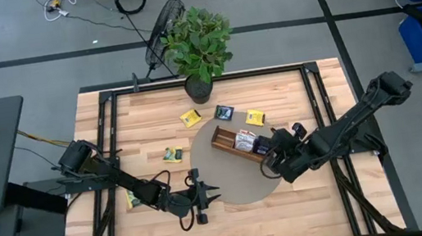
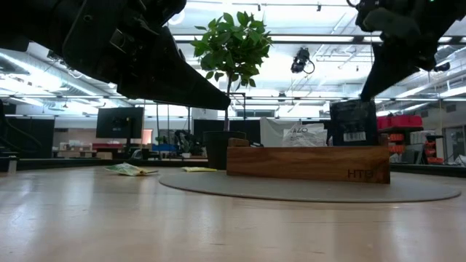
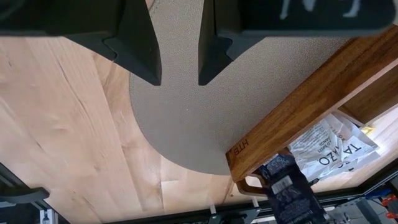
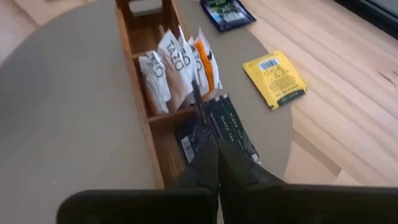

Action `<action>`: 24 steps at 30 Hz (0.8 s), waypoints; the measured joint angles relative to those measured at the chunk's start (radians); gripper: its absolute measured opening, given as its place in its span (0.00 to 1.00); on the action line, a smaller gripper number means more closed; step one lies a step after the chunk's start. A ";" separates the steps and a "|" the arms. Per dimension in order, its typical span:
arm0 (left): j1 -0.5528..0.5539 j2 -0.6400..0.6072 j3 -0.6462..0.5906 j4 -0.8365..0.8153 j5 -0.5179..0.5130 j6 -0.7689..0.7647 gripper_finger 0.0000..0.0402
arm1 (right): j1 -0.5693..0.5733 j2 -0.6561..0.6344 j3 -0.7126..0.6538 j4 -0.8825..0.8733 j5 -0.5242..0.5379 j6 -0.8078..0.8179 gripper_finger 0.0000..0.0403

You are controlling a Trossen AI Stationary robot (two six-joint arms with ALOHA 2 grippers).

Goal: Pick & Place Tea
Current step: Put the black tea bag into the right section of the wooden organizer

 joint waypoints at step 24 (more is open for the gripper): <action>0.000 0.000 0.000 -0.002 0.000 -0.002 0.27 | 0.000 0.115 0.000 0.014 -0.061 0.039 0.00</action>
